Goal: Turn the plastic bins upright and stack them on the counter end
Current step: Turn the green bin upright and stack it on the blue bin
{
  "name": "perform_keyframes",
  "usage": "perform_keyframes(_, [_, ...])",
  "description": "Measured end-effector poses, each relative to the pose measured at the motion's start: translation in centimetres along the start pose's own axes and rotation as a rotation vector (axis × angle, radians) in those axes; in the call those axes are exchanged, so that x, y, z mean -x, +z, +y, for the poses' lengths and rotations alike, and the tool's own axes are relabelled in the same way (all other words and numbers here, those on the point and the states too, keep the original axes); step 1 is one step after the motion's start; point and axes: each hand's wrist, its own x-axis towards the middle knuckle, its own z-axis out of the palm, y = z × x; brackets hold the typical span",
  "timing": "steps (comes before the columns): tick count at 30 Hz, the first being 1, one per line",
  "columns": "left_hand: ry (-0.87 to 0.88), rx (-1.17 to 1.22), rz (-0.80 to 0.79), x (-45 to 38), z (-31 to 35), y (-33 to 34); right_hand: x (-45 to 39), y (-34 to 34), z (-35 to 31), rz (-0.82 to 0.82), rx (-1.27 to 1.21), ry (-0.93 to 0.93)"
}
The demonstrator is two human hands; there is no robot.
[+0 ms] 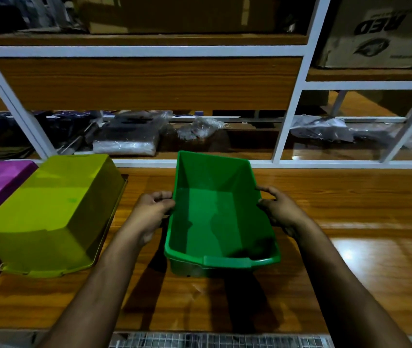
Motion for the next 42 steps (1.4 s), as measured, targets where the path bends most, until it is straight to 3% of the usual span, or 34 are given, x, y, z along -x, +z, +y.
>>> perform_keyframes(8, [-0.111, 0.098, -0.054, -0.2, -1.6, -1.0, -0.3, -0.5, 0.7, -0.100, -0.261, 0.119])
perform_keyframes(15, [-0.223, 0.166, -0.135, -0.8, -1.2, -1.8, -0.6, -0.5, 0.7, -0.204, -0.231, 0.183])
perform_keyframes(22, [-0.244, 0.207, -0.224, -1.1, -0.9, -1.7, 1.5, -1.5, 1.1, -0.220, -0.432, 0.213])
perform_keyframes(30, [-0.232, 0.196, -0.434, -2.1, 0.9, 3.5, 8.3, -6.6, 3.7, -0.096, -0.611, 0.134])
perform_keyframes(37, [-0.223, 0.151, -0.734, 1.0, 2.6, 14.7, 18.0, -13.8, 7.1, 0.206, -0.693, 0.079])
perform_keyframes(42, [-0.203, 0.074, -0.837, 3.8, 3.2, 25.5, 25.7, -20.5, 9.1, 0.390, -0.792, 0.002])
